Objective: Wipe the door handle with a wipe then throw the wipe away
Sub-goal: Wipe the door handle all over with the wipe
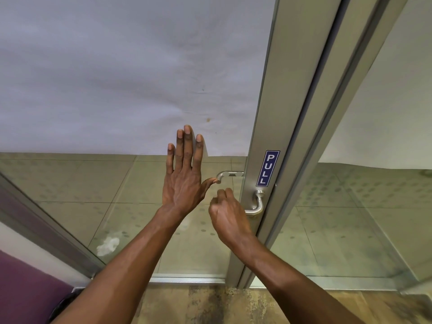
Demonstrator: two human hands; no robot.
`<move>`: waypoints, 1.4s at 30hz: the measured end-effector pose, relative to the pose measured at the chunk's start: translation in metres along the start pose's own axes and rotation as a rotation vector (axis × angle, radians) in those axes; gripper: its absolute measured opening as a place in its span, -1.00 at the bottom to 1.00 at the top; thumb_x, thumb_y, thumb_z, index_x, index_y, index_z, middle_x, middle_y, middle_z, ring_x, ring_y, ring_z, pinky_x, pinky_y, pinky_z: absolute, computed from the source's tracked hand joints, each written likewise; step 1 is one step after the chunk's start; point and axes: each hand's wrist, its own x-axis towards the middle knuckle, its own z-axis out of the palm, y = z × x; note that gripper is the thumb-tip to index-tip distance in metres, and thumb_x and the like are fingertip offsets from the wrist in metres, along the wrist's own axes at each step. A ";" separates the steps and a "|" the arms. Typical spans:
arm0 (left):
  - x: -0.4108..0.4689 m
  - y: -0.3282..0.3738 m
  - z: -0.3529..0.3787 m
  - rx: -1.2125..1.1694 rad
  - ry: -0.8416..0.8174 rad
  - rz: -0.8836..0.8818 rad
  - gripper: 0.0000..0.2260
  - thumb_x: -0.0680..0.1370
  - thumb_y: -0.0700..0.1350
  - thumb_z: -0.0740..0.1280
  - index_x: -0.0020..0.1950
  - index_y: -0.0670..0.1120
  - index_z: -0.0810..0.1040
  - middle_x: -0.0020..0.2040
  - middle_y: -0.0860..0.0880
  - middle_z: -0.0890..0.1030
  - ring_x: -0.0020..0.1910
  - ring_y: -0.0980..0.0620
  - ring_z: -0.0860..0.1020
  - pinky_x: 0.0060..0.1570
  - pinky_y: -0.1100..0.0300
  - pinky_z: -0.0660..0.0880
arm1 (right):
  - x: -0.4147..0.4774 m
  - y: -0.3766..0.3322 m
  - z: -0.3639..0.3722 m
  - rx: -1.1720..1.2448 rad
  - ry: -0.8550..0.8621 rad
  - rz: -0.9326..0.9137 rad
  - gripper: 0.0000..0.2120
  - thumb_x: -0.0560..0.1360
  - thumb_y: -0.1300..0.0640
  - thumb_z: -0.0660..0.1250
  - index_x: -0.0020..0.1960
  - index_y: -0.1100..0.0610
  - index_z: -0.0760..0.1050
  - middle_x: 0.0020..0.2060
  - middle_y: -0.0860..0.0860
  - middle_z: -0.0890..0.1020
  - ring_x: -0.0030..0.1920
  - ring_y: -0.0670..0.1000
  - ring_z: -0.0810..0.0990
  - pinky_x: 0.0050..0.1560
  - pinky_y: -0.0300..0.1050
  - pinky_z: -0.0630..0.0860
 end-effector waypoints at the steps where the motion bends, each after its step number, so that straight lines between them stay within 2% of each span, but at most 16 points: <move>1: 0.000 -0.001 0.000 0.002 0.002 0.003 0.13 0.63 0.50 0.25 0.80 -0.12 -0.34 0.78 -0.18 -0.43 0.80 -0.17 -0.41 0.80 -0.20 -0.21 | -0.007 0.004 0.006 0.003 0.035 0.003 -0.80 0.39 0.50 0.40 -0.01 0.37 0.64 -0.04 0.23 0.66 0.07 0.23 0.60 -0.21 0.03 0.56; 3: 0.000 -0.001 0.000 0.006 0.004 0.002 0.13 0.63 0.49 0.28 0.81 -0.12 -0.33 0.79 -0.18 -0.42 0.80 -0.17 -0.40 0.80 -0.19 -0.23 | -0.021 0.015 0.018 0.019 0.150 -0.012 -0.62 0.32 0.45 0.51 0.13 0.36 0.67 -0.08 0.18 0.68 0.01 0.18 0.62 -0.25 0.00 0.60; 6: 0.000 -0.001 -0.001 0.014 0.002 -0.003 0.18 0.60 0.46 0.36 0.81 -0.12 -0.34 0.78 -0.18 -0.43 0.80 -0.17 -0.42 0.80 -0.18 -0.24 | -0.042 0.037 0.035 0.033 0.264 -0.054 -0.44 0.30 0.43 0.52 0.30 0.33 0.61 0.00 0.17 0.67 0.03 0.15 0.55 -0.28 -0.04 0.62; 9: 0.000 0.000 -0.001 0.021 -0.002 -0.007 0.20 0.59 0.44 0.39 0.80 -0.12 -0.35 0.78 -0.17 -0.44 0.79 -0.16 -0.43 0.80 -0.18 -0.25 | -0.055 0.065 0.045 0.055 0.282 -0.040 -0.40 0.34 0.47 0.52 0.37 0.29 0.59 0.09 0.16 0.67 0.05 0.16 0.60 -0.24 -0.04 0.68; 11: 0.000 0.001 -0.002 0.020 -0.007 -0.007 0.21 0.59 0.42 0.42 0.80 -0.12 -0.35 0.78 -0.17 -0.44 0.79 -0.17 -0.43 0.80 -0.20 -0.21 | -0.061 0.082 0.050 0.071 0.304 -0.023 -0.39 0.36 0.51 0.43 0.41 0.27 0.58 0.14 0.15 0.67 0.07 0.15 0.57 -0.24 -0.03 0.68; 16: 0.000 0.002 -0.002 0.026 -0.006 -0.010 0.22 0.58 0.42 0.43 0.80 -0.13 -0.34 0.78 -0.19 -0.44 0.79 -0.17 -0.43 0.80 -0.21 -0.21 | -0.075 0.099 0.070 0.187 0.395 0.121 -0.24 0.27 0.63 0.46 0.43 0.28 0.55 0.26 0.18 0.61 0.10 0.19 0.58 -0.12 -0.02 0.71; 19: 0.001 0.002 -0.001 0.029 0.003 -0.010 0.21 0.59 0.43 0.42 0.80 -0.13 -0.34 0.78 -0.19 -0.43 0.79 -0.17 -0.43 0.80 -0.16 -0.30 | -0.075 0.100 0.078 0.341 0.507 0.243 -0.34 0.40 0.61 0.41 0.44 0.22 0.56 0.27 0.17 0.59 0.14 0.17 0.57 -0.09 -0.03 0.69; 23: 0.001 0.000 0.001 0.031 0.016 -0.010 0.21 0.58 0.43 0.42 0.81 -0.14 -0.31 0.80 -0.20 -0.39 0.80 -0.20 -0.39 0.80 -0.16 -0.31 | -0.069 0.089 0.083 0.720 0.620 0.462 -0.53 0.58 0.49 0.33 0.40 0.15 0.62 0.24 0.08 0.62 0.22 0.02 0.62 0.22 -0.26 0.57; 25: 0.001 -0.001 0.003 0.030 0.017 -0.009 0.21 0.58 0.43 0.43 0.81 -0.15 -0.29 0.80 -0.21 -0.38 0.81 -0.20 -0.38 0.80 -0.18 -0.28 | -0.062 0.080 0.081 1.018 0.638 0.646 -0.63 0.63 0.40 0.35 0.34 0.10 0.67 0.19 -0.02 0.66 0.21 -0.07 0.65 0.23 -0.42 0.51; 27: 0.001 0.000 0.005 0.024 0.018 -0.012 0.20 0.57 0.43 0.41 0.82 -0.15 -0.28 0.80 -0.22 -0.37 0.81 -0.21 -0.37 0.80 -0.19 -0.26 | -0.056 0.070 0.076 1.309 0.685 0.799 -0.71 0.64 0.30 0.40 0.27 0.02 0.68 0.07 -0.15 0.75 0.16 -0.20 0.69 0.24 -0.37 0.53; 29: 0.001 0.000 0.006 0.020 0.020 -0.014 0.20 0.57 0.44 0.40 0.82 -0.15 -0.28 0.80 -0.21 -0.37 0.81 -0.20 -0.38 0.80 -0.20 -0.25 | -0.050 0.067 0.074 1.597 0.722 0.912 -0.75 0.63 0.30 0.41 0.21 0.04 0.69 -0.05 -0.18 0.81 0.09 -0.21 0.73 0.22 -0.26 0.59; 31: 0.001 0.000 0.006 0.024 0.025 -0.012 0.20 0.57 0.44 0.39 0.82 -0.14 -0.29 0.80 -0.21 -0.38 0.81 -0.20 -0.38 0.80 -0.19 -0.26 | -0.048 0.066 0.072 1.861 0.718 0.989 -0.81 0.62 0.34 0.39 0.15 0.15 0.71 -0.10 -0.06 0.81 -0.03 -0.09 0.76 0.09 -0.18 0.68; 33: 0.001 -0.001 0.006 0.023 0.030 -0.010 0.20 0.58 0.45 0.39 0.81 -0.14 -0.31 0.80 -0.21 -0.39 0.81 -0.20 -0.39 0.80 -0.19 -0.29 | -0.049 0.065 0.069 2.099 0.664 1.040 -0.84 0.63 0.35 0.37 0.18 0.28 0.66 -0.12 0.04 0.80 -0.11 -0.04 0.75 -0.03 -0.16 0.74; 35: 0.001 -0.001 0.006 0.015 0.034 -0.010 0.20 0.58 0.46 0.38 0.81 -0.13 -0.32 0.79 -0.20 -0.41 0.80 -0.20 -0.40 0.80 -0.18 -0.30 | -0.052 0.059 0.067 2.312 0.577 1.048 -0.83 0.63 0.36 0.34 0.20 0.33 0.62 -0.10 0.10 0.77 -0.08 0.02 0.72 0.01 -0.12 0.75; 39: 0.001 0.000 0.006 -0.016 0.039 -0.007 0.17 0.59 0.46 0.33 0.81 -0.12 -0.34 0.78 -0.20 -0.42 0.80 -0.20 -0.40 0.80 -0.19 -0.31 | -0.054 0.039 0.066 2.526 0.474 0.977 -0.84 0.64 0.41 0.28 0.15 0.31 0.59 0.05 0.16 0.71 0.12 0.12 0.67 0.19 -0.06 0.68; 42: 0.001 0.001 0.006 -0.025 0.040 -0.004 0.16 0.60 0.46 0.31 0.81 -0.13 -0.33 0.79 -0.20 -0.41 0.80 -0.20 -0.39 0.80 -0.20 -0.29 | -0.051 0.031 0.065 2.478 0.475 1.004 -0.86 0.62 0.44 0.31 0.13 0.38 0.60 0.03 0.23 0.72 0.09 0.18 0.71 0.17 -0.05 0.68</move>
